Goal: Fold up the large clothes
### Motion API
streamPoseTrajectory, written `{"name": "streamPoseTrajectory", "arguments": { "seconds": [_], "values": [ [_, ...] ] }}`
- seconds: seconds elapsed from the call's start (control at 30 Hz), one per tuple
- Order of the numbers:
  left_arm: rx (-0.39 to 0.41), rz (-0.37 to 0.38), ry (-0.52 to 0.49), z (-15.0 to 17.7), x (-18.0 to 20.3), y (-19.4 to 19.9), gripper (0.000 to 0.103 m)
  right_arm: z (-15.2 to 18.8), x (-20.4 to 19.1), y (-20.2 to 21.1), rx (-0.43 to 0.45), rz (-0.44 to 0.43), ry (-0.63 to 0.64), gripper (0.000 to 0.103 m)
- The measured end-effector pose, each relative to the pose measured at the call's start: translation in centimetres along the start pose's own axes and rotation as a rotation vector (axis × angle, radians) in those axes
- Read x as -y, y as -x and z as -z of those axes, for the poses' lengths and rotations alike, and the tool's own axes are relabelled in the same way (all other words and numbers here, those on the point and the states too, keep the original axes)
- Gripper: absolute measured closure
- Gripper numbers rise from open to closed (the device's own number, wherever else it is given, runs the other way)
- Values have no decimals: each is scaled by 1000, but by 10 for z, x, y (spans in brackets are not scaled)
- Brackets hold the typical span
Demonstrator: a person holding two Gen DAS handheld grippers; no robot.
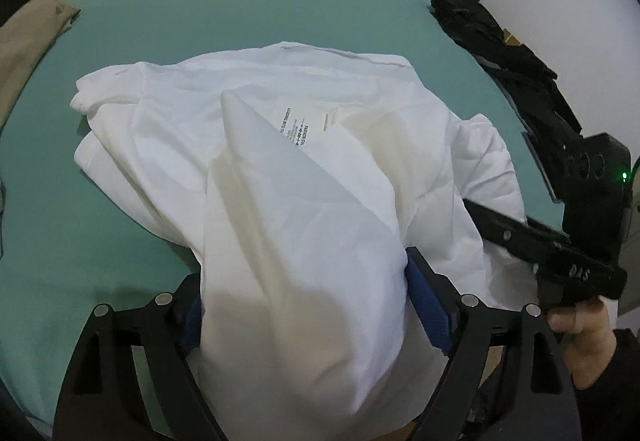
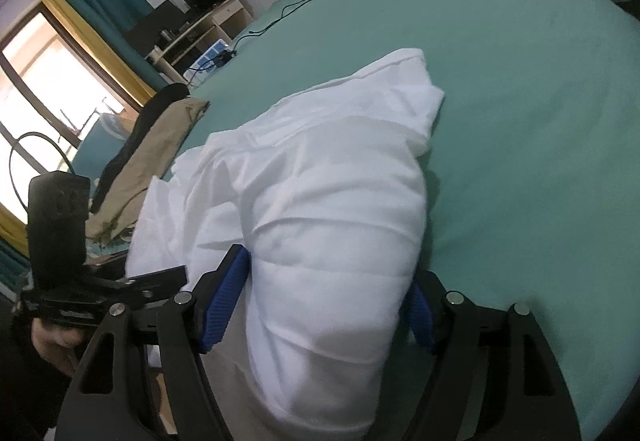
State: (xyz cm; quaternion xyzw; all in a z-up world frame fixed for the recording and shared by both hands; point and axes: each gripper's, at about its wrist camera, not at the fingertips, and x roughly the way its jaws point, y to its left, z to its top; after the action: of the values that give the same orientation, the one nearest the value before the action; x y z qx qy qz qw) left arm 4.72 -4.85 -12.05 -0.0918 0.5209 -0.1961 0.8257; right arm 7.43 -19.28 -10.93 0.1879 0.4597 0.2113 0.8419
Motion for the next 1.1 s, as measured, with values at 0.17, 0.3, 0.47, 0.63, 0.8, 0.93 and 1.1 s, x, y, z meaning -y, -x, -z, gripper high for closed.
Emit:
{"name": "streamPoseTrajectory", "arguments": {
  "seconds": [0.17, 0.3, 0.47, 0.63, 0.8, 0.93, 1.1],
  "values": [
    [13, 70, 48, -3, -2, 3, 70, 2, -3, -3, 9, -31, -34, 67],
    [59, -20, -44, -6, 24, 4, 77, 4, 1, -1, 25, -68, -92, 76],
    [90, -5, -30, -10, 29, 17, 80, 3, -9, 11, 54, -36, -66, 81],
    [128, 17, -48, -14, 33, 36, 85, -1, -23, 32, 104, 10, -11, 83],
    [172, 38, -59, -20, 37, 53, 92, -12, -34, 57, 171, 56, 35, 84],
    [188, 61, -60, -21, 32, 61, 92, -22, -42, 68, 199, 66, 53, 85],
    [238, 103, -49, -26, 28, 83, 92, -31, -52, 80, 231, 58, 55, 85]
  ]
}}
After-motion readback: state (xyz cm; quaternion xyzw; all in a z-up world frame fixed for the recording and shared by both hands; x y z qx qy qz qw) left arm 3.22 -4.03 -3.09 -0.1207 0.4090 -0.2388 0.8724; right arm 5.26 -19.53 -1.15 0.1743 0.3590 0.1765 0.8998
